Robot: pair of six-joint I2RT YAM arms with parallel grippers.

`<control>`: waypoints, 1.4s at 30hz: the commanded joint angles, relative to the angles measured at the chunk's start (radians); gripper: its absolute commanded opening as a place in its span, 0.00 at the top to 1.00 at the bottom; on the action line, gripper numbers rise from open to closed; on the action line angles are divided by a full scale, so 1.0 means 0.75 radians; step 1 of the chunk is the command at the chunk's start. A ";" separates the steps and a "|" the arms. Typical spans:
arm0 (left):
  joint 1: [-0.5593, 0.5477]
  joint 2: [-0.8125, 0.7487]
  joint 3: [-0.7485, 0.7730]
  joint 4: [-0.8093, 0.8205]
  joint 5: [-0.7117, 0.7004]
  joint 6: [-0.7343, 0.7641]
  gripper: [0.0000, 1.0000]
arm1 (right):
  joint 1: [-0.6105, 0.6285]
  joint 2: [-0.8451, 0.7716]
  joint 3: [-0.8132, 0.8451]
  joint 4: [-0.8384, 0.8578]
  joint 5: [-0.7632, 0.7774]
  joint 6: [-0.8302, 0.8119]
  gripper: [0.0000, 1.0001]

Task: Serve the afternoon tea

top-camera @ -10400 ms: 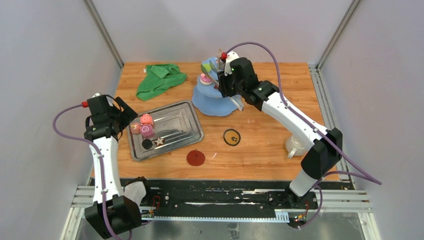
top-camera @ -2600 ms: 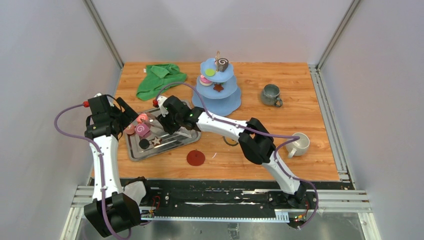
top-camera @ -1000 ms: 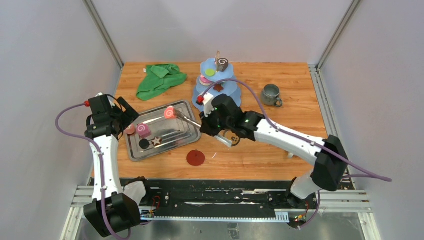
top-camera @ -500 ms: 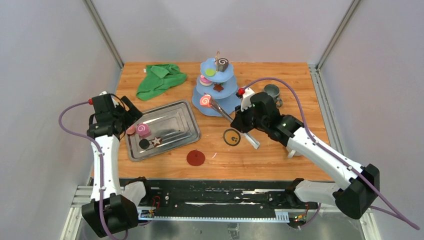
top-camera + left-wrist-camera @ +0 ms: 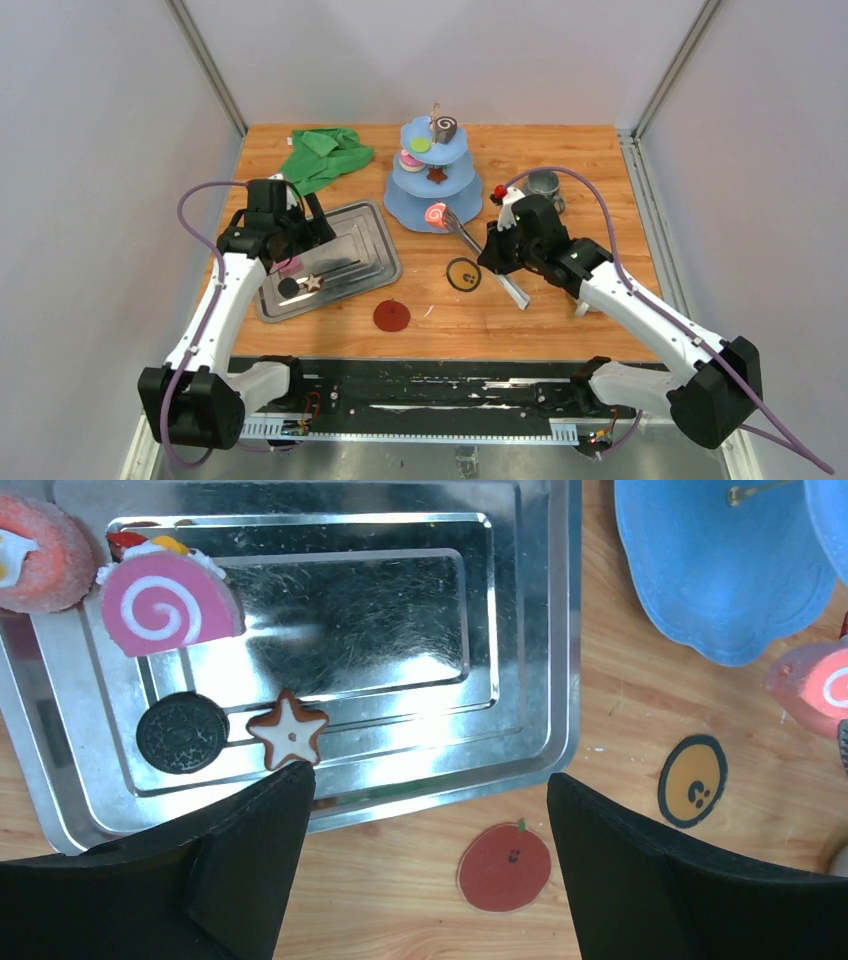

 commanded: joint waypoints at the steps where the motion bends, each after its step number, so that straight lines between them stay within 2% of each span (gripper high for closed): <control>1: -0.017 0.026 0.045 0.038 -0.033 0.018 0.09 | -0.021 0.033 -0.038 0.152 -0.032 0.095 0.99; 14: -0.018 0.022 0.045 0.038 -0.045 0.039 0.08 | -0.022 0.287 -0.039 0.464 -0.047 0.252 0.99; 25: -0.018 0.025 0.056 0.020 -0.068 0.052 0.08 | -0.028 0.607 0.117 0.644 -0.142 0.281 0.99; 31: -0.018 0.023 0.064 0.003 -0.086 0.061 0.08 | -0.030 0.749 0.202 0.701 -0.128 0.319 0.99; 42: -0.018 0.035 0.084 -0.004 -0.085 0.060 0.07 | -0.031 0.835 0.191 0.811 -0.066 0.398 0.98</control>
